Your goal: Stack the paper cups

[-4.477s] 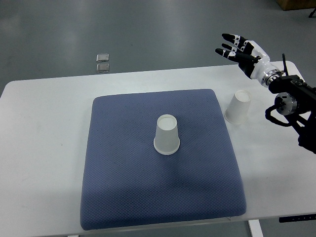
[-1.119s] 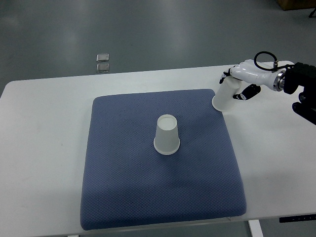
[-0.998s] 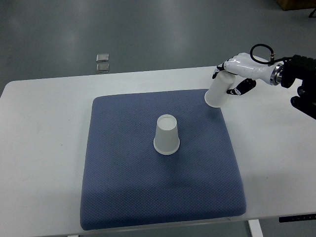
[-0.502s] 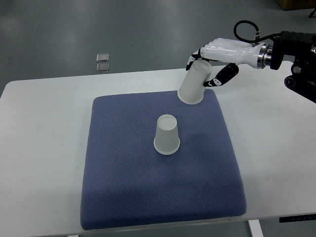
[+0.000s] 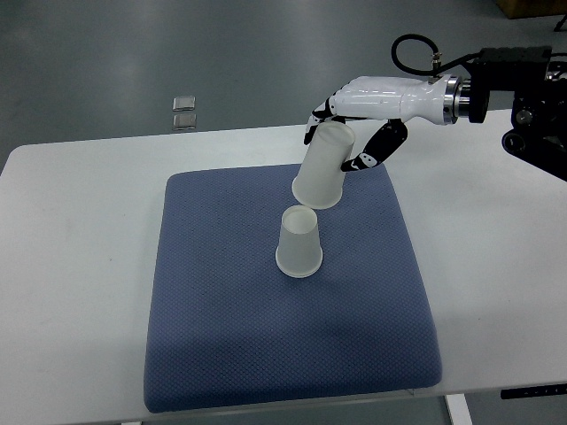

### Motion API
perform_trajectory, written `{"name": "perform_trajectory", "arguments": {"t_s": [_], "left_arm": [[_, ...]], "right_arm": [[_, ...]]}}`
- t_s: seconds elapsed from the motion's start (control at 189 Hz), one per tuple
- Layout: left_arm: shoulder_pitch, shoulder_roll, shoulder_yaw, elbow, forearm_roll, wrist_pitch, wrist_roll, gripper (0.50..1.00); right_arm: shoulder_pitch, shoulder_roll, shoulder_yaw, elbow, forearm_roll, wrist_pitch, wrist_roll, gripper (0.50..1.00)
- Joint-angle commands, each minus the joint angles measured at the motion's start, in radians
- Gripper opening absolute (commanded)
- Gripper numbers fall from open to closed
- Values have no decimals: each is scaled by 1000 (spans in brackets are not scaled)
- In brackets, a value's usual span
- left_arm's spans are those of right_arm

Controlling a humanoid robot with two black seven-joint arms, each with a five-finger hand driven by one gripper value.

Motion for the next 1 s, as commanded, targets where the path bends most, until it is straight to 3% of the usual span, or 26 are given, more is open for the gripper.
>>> {"name": "perform_trajectory", "arguments": {"t_s": [0.0,0.993], "left_arm": [[0,0,0,0,0,0,0,1000],[0,0,0,0,0,0,0,1000]], "right_arm": [[0,5,-2,18,0,3,0,500],[-24,41,-15,61,-15,4,-17,500]]}}
